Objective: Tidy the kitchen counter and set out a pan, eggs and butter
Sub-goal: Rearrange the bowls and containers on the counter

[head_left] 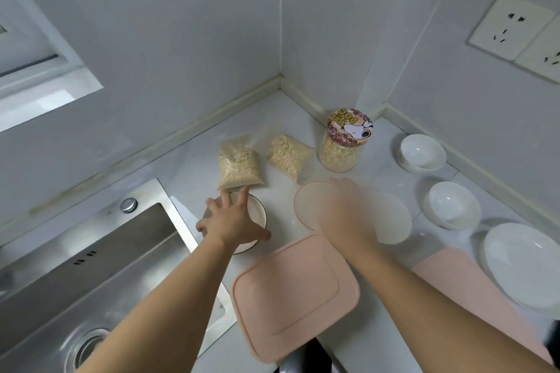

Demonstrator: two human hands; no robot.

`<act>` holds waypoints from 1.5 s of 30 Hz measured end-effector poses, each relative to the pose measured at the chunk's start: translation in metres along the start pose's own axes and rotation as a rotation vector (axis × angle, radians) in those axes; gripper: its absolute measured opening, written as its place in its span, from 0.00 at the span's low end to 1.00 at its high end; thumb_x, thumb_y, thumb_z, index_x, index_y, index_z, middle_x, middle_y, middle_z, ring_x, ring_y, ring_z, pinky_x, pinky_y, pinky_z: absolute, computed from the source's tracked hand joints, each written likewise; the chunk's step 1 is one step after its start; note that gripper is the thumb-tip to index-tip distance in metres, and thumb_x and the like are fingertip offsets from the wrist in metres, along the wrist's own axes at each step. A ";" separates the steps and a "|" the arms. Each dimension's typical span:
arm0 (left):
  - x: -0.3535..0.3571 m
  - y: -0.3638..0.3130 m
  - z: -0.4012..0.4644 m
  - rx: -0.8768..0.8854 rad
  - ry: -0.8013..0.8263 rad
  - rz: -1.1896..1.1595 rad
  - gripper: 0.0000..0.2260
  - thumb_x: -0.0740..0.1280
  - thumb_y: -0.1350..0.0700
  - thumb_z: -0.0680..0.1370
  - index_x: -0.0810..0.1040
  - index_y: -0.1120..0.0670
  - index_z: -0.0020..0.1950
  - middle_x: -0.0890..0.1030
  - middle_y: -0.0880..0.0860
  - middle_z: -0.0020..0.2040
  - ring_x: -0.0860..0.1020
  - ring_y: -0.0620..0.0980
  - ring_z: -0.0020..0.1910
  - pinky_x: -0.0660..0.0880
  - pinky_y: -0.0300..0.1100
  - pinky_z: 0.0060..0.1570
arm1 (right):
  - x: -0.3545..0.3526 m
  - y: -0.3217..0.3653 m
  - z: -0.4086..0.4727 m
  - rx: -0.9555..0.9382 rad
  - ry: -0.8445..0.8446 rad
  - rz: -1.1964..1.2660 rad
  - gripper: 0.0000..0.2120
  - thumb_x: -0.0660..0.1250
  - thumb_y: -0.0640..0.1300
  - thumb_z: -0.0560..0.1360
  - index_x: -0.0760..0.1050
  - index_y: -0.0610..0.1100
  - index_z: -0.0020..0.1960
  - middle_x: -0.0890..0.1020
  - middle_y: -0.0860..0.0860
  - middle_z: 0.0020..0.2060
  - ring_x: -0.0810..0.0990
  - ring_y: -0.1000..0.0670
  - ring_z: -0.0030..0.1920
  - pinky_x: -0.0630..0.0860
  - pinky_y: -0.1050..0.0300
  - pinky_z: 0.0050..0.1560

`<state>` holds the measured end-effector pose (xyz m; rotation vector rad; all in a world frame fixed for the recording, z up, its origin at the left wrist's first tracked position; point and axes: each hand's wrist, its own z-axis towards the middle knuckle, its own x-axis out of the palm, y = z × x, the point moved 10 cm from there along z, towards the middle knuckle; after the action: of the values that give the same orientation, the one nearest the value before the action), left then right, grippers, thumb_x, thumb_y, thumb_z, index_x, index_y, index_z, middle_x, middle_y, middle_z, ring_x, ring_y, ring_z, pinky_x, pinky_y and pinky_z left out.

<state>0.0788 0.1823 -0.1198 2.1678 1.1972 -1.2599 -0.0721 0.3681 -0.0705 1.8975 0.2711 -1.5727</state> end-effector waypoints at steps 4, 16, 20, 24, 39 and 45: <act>-0.030 -0.025 -0.011 0.033 -0.137 0.025 0.51 0.71 0.29 0.58 0.51 0.40 0.74 0.53 0.54 0.73 0.54 0.64 0.70 0.67 0.68 0.55 | -0.022 -0.017 0.000 0.027 -0.046 -0.020 0.31 0.67 0.50 0.73 0.62 0.43 0.73 0.63 0.44 0.70 0.67 0.39 0.67 0.64 0.47 0.67; -0.072 -0.255 -0.098 0.433 -0.233 0.208 0.51 0.72 0.36 0.58 0.48 0.40 0.74 0.50 0.52 0.75 0.50 0.65 0.72 0.64 0.70 0.57 | -0.126 -0.181 -0.055 0.485 -0.322 0.360 0.30 0.65 0.48 0.75 0.60 0.44 0.74 0.61 0.45 0.72 0.68 0.42 0.68 0.66 0.47 0.68; -0.037 -0.333 -0.136 0.552 -0.152 0.269 0.52 0.72 0.36 0.59 0.47 0.41 0.75 0.48 0.52 0.76 0.46 0.66 0.74 0.63 0.71 0.59 | -0.141 -0.274 -0.107 0.789 -0.455 0.569 0.28 0.63 0.48 0.76 0.60 0.44 0.74 0.60 0.46 0.73 0.70 0.40 0.65 0.69 0.47 0.63; 0.001 -0.401 -0.172 0.652 -0.114 0.328 0.51 0.72 0.35 0.57 0.49 0.40 0.73 0.51 0.51 0.73 0.51 0.64 0.71 0.66 0.68 0.55 | -0.127 -0.354 -0.166 1.137 -0.535 0.794 0.27 0.61 0.47 0.77 0.61 0.43 0.74 0.61 0.44 0.72 0.71 0.38 0.64 0.69 0.45 0.64; 0.069 -0.459 -0.194 0.693 -0.108 0.484 0.51 0.71 0.32 0.57 0.47 0.39 0.73 0.51 0.50 0.74 0.54 0.62 0.70 0.66 0.64 0.56 | 0.008 -0.398 -0.199 1.473 -0.415 1.619 0.15 0.59 0.39 0.75 0.76 0.38 0.59 0.82 0.40 0.50 0.79 0.42 0.40 0.79 0.51 0.40; 0.060 -0.449 -0.184 0.646 -0.117 0.477 0.51 0.71 0.31 0.57 0.48 0.38 0.73 0.53 0.49 0.71 0.55 0.61 0.69 0.68 0.62 0.53 | 0.013 -0.415 -0.195 1.445 -0.363 1.519 0.15 0.54 0.35 0.75 0.76 0.38 0.56 0.79 0.42 0.31 0.75 0.45 0.24 0.75 0.59 0.23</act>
<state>-0.1734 0.5910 -0.0254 2.5384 0.1848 -1.6570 -0.1365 0.7994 -0.2129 1.5197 -2.3587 -0.7539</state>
